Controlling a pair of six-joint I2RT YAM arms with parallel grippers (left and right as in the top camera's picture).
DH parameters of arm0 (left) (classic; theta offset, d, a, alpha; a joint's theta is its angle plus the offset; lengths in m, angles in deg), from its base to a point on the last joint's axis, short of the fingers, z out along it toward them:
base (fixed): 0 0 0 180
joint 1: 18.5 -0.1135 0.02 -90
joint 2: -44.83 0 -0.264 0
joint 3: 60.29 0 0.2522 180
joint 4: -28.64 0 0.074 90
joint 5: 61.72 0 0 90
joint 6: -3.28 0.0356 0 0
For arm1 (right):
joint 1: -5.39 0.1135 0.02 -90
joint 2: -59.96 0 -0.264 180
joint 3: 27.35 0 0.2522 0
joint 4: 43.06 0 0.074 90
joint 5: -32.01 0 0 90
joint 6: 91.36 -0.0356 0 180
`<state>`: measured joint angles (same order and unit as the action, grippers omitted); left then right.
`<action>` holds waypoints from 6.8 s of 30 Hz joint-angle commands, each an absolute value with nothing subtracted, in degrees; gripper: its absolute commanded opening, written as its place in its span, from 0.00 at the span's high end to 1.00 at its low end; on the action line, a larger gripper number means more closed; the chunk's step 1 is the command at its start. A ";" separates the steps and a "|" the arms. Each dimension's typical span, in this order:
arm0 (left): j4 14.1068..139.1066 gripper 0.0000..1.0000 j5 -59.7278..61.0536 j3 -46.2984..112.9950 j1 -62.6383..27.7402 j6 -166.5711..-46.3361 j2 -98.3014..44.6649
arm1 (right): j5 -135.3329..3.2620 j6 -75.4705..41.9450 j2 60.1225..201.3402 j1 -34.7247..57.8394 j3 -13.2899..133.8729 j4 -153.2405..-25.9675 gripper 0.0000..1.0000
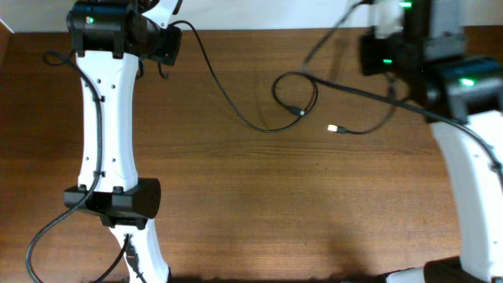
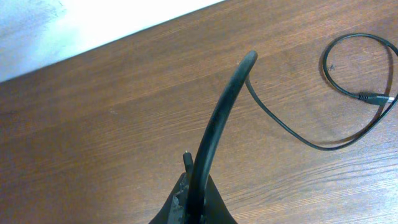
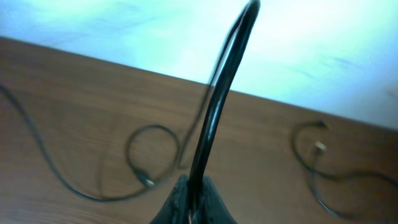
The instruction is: Untangle cables
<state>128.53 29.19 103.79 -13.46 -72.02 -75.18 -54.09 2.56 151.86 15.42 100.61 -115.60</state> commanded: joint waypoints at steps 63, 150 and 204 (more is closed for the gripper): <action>127.76 1.00 29.62 104.16 -13.24 -71.89 -77.43 | -62.53 1.33 147.70 -36.30 89.50 -122.64 0.96; 127.48 1.00 29.62 104.16 -11.25 -72.30 -77.43 | -62.77 4.15 163.62 -35.49 78.44 -98.16 0.01; 123.87 0.01 27.68 104.16 8.79 -76.00 -77.43 | -49.87 0.74 155.88 19.22 78.51 -108.04 0.01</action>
<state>124.11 28.44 103.79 8.62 -75.23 -77.01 -47.69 1.55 156.45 20.73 78.75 -107.60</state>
